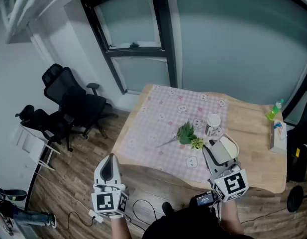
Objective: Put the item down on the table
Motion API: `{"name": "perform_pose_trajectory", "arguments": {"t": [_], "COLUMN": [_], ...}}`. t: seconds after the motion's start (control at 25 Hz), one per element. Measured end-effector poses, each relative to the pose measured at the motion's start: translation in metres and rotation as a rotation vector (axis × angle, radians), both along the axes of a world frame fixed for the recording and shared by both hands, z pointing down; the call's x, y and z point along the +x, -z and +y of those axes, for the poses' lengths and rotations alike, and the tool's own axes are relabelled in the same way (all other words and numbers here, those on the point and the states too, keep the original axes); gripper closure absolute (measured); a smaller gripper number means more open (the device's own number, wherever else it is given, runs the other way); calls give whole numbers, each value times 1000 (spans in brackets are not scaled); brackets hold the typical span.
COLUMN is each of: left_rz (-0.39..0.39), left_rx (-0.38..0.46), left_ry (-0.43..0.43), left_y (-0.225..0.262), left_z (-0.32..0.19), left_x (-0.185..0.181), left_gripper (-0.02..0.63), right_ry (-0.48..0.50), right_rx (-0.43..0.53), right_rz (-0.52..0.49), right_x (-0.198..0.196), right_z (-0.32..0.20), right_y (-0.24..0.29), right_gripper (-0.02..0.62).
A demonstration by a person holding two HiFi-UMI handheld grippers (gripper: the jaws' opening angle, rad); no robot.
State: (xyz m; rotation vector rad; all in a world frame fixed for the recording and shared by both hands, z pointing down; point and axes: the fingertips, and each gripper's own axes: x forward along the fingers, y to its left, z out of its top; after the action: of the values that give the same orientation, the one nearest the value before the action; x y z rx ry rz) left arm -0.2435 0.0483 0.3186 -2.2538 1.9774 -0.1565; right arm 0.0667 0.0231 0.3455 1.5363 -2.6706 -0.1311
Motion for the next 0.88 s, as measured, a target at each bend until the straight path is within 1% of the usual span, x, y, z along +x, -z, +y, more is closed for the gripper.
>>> {"name": "perform_pose_trajectory", "arguments": {"t": [0.2,0.4,0.6,0.72,0.88], "left_rz": [-9,-31,-55,-75,-102], "left_rx": [0,-8,-23,-59,-108], "left_ry": [12,26,20,17,26], "left_y": [-4,-4,-1,-11,-34], "left_z": [3,5,5,10,17], "left_x": [12,29,48,62,73], "left_gripper": [607,607,607,607,606], "right_ry": [16,8,29,59,88], "right_rx": [-10,-21,-30,-49,-37], "right_rz": [-9,-33,-54,-75,-112], "right_x": [12,29,44,55,65], "right_z": [4,8,12,17,12], "right_y": [-8,-14,-17,-25,-29], "right_gripper": [491,491,489,489,489]}}
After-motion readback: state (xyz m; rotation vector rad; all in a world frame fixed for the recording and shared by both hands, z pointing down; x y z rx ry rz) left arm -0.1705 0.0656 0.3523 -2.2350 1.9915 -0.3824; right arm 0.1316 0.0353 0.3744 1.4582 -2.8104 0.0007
